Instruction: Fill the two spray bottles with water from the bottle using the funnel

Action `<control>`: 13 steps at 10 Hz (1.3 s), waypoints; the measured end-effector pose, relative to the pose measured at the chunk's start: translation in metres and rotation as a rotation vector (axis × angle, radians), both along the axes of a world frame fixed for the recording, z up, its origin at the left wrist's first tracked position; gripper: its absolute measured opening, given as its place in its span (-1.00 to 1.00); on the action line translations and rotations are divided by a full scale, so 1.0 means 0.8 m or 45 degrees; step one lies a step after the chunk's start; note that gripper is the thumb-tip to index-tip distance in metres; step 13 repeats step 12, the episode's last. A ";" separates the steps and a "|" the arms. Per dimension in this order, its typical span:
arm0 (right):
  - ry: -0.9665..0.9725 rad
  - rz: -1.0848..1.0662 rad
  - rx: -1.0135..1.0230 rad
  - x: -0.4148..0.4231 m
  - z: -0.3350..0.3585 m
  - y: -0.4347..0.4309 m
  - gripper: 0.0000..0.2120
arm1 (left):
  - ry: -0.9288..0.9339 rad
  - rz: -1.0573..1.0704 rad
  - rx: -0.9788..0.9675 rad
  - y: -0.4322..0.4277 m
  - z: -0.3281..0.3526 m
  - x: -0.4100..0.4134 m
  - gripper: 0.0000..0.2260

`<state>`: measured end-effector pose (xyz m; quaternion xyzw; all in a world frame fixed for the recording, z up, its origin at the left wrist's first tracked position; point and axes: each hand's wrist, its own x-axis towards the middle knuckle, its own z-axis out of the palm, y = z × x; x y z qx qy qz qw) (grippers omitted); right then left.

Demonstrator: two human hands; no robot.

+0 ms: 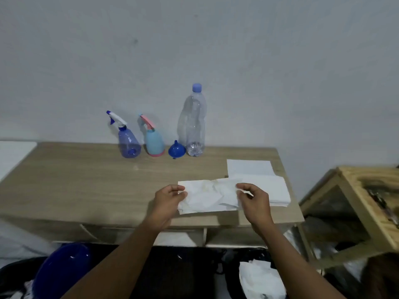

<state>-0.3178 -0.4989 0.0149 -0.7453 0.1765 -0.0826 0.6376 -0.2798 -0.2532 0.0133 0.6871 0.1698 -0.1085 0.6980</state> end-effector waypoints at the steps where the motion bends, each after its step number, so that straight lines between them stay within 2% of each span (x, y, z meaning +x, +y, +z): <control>1: 0.095 0.017 -0.073 -0.052 -0.022 -0.061 -0.75 | 0.039 -0.115 0.058 -0.059 -0.026 -0.038 -0.78; 2: 0.217 0.053 -0.128 -0.114 -0.063 -0.114 -0.71 | 0.066 -0.293 0.171 -0.111 -0.057 -0.082 -0.75; 3: 0.361 0.035 -0.185 -0.176 -0.116 -0.155 -0.78 | 0.078 -0.404 0.341 -0.153 -0.095 -0.120 -0.84; 5: 0.694 -0.136 -0.131 -0.263 -0.214 -0.192 -0.89 | 0.336 -0.579 0.503 -0.207 -0.191 -0.174 -0.82; 6: 0.765 -0.179 -0.134 -0.284 -0.261 -0.198 -0.90 | 0.481 -0.724 0.514 -0.229 -0.240 -0.190 -0.74; 8: 0.889 -0.158 -0.108 -0.282 -0.327 -0.203 -0.66 | 0.764 -0.779 0.476 -0.270 -0.310 -0.197 -0.58; 10: 0.865 -0.184 -0.092 -0.245 -0.355 -0.213 -0.67 | 0.774 -0.712 0.338 -0.316 -0.340 -0.177 -0.54; 11: 0.861 -0.096 -0.103 -0.228 -0.372 -0.222 -0.65 | 0.724 -0.760 0.392 -0.331 -0.360 -0.159 -0.53; 12: 0.847 -0.073 -0.214 -0.223 -0.386 -0.229 -0.56 | 0.782 -0.792 0.508 -0.332 -0.371 -0.150 -0.53; 13: 0.847 -0.073 -0.214 -0.223 -0.386 -0.229 -0.56 | 0.782 -0.792 0.508 -0.332 -0.371 -0.150 -0.53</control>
